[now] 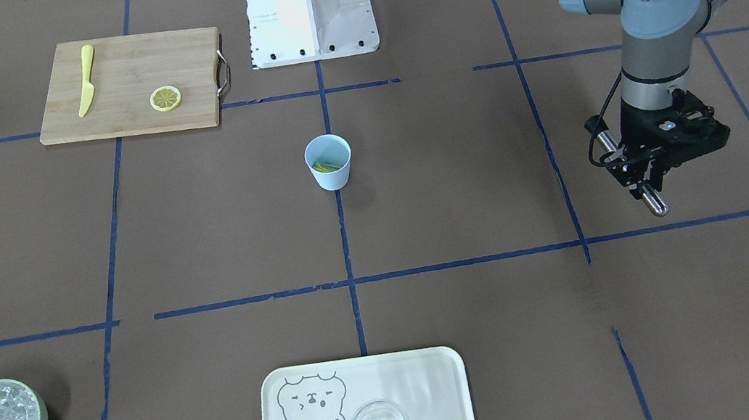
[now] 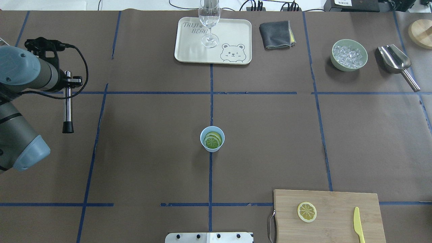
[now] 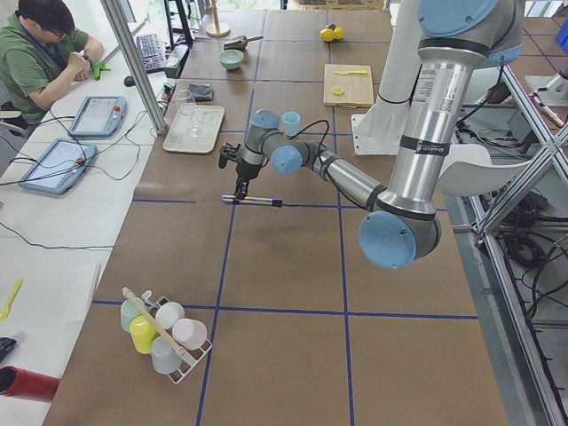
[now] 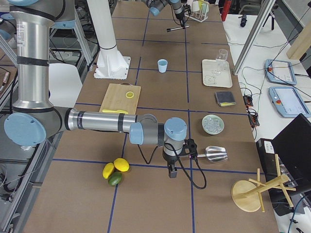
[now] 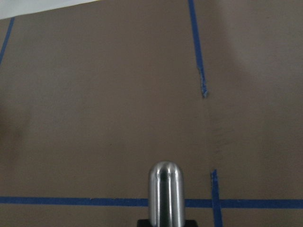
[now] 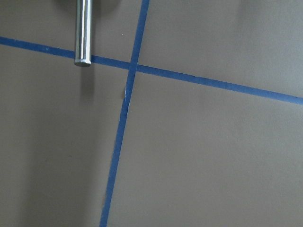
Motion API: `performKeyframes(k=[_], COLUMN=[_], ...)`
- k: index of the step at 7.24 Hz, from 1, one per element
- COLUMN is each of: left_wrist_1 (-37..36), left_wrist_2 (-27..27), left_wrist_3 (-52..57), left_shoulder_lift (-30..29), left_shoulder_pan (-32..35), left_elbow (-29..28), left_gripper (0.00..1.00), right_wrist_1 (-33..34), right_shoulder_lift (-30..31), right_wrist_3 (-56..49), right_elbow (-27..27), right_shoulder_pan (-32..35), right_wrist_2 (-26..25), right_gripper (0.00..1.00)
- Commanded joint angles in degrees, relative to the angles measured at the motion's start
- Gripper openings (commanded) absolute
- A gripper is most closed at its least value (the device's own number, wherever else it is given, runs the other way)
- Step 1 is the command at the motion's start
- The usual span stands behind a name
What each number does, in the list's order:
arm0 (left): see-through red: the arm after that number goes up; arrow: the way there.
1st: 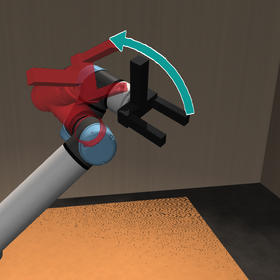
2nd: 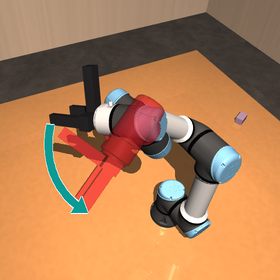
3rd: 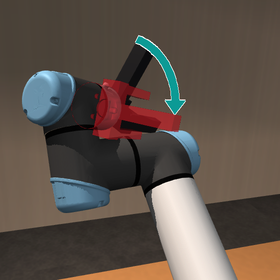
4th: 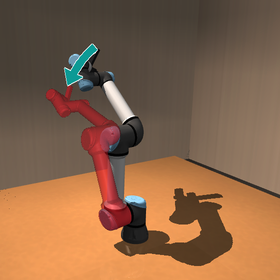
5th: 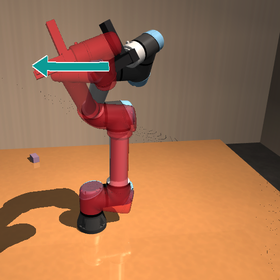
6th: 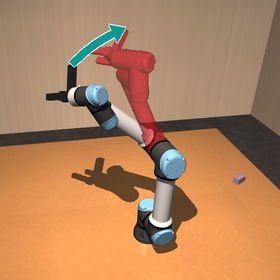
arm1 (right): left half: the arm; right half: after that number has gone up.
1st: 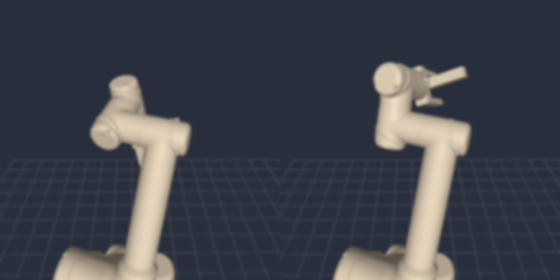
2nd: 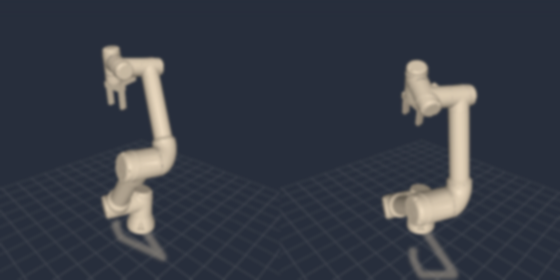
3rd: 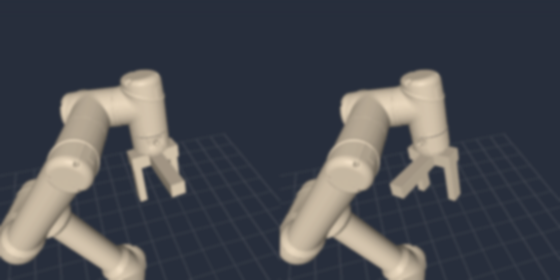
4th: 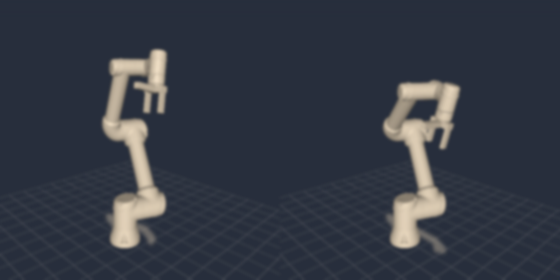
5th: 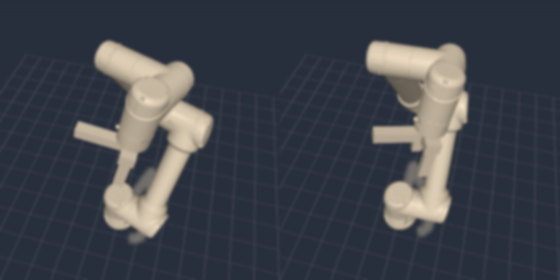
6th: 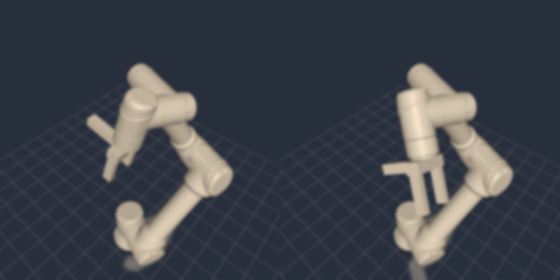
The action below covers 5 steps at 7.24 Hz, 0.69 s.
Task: Squeeze lemon into cup
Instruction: 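Carry the muddler back to its spot with the left gripper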
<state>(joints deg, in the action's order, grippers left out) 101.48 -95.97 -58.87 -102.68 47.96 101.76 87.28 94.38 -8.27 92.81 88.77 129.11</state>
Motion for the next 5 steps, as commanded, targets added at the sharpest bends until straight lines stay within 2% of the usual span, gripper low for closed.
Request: performKeyframes(k=[1, 3, 5], left_wrist_1=[0.0, 0.1, 0.2], left_wrist_2=[0.3, 0.4, 0.4], left_wrist_3=[-0.3, 0.3, 4.2], left_shoulder_lift=[0.0, 0.3, 0.4], left_shoulder_pan=[-0.7, -5.8, -6.7], left_elbow=[-3.0, -3.1, -2.4], left_gripper=[0.0, 0.0, 0.0], right_wrist_1=[0.0, 0.0, 0.0], right_shoulder_lift=[-0.2, -0.2, -0.2], right_wrist_3=[0.0, 0.1, 0.1], right_elbow=[0.0, 0.0, 0.0], right_shoulder_pan=[0.0, 0.0, 0.0], right_wrist_2=[0.0, 0.0, -0.1], right_gripper=[1.0, 1.0, 1.0])
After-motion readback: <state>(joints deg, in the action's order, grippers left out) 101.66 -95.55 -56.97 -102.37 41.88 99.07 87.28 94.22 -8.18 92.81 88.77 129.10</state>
